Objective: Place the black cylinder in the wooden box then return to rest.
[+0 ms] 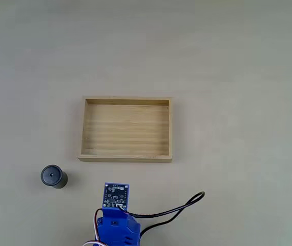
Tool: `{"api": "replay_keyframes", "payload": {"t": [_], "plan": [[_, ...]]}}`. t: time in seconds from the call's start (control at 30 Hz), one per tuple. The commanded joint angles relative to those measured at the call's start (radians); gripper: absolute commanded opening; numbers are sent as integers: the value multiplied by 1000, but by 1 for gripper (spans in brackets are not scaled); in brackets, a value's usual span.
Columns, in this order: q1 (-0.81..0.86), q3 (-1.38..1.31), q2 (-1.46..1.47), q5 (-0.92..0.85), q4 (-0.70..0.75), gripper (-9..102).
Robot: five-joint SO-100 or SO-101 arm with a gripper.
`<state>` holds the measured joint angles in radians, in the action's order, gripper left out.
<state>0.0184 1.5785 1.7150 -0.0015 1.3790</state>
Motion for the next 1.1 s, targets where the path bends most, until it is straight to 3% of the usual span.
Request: {"api": "replay_keyframes", "payload": {"t": [0.0,0.7,1.07], "plan": [[-2,31,9,-6,-12,0],[-28,21,-34,41,-71,0],[-124,-225,-242,114,-161,0]]}}
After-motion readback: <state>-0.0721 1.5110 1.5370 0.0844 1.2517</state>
